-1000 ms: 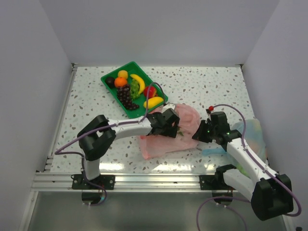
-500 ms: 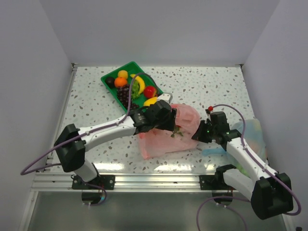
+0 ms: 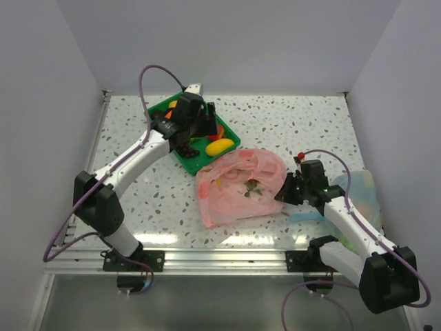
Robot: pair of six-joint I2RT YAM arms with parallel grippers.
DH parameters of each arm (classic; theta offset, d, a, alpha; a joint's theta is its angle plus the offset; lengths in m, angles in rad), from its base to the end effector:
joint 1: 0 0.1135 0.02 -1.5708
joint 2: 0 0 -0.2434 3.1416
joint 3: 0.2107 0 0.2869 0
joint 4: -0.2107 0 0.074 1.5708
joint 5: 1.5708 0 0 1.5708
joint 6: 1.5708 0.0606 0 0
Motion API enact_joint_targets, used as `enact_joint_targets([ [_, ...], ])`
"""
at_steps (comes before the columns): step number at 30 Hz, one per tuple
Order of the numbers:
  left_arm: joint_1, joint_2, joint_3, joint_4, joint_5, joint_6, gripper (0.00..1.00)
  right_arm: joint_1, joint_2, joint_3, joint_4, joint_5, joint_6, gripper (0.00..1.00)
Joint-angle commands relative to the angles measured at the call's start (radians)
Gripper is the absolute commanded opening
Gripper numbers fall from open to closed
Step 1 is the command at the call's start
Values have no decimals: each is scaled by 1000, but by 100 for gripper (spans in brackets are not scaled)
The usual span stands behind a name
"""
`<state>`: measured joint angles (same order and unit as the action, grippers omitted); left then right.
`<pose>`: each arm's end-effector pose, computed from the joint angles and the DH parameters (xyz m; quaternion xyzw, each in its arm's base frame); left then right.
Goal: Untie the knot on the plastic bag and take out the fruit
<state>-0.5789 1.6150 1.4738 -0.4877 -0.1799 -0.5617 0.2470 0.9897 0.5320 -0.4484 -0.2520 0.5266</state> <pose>0.3617 -0.2235 0.2980 -0.0331 0.8879 -0.1766 0.4236 0.2353 0.0749 0.1424 0.0901 0.9343 0.2321 0.2550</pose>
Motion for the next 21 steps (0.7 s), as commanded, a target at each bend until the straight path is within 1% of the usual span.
enact_joint_targets([
  [1,60,109,37,-22,33,46,66,2,-19,13,2,5,-16,7],
  [4,91,172,49,-19,23,49,81,2,-25,14,-4,8,-22,7],
  [5,102,183,52,-18,19,54,89,3,-28,14,-6,8,-22,7],
  [8,105,206,54,-29,-4,59,100,1,-29,13,-6,3,-25,7],
  [11,105,197,42,-37,0,56,100,2,-33,11,0,2,-27,7],
  [15,100,131,5,-37,20,54,100,3,-33,8,4,-4,-28,7],
  [18,82,82,-23,-61,19,60,100,2,-29,6,10,-4,-27,7],
  [21,30,39,-32,-123,-3,63,100,1,-25,6,11,-6,-27,8],
])
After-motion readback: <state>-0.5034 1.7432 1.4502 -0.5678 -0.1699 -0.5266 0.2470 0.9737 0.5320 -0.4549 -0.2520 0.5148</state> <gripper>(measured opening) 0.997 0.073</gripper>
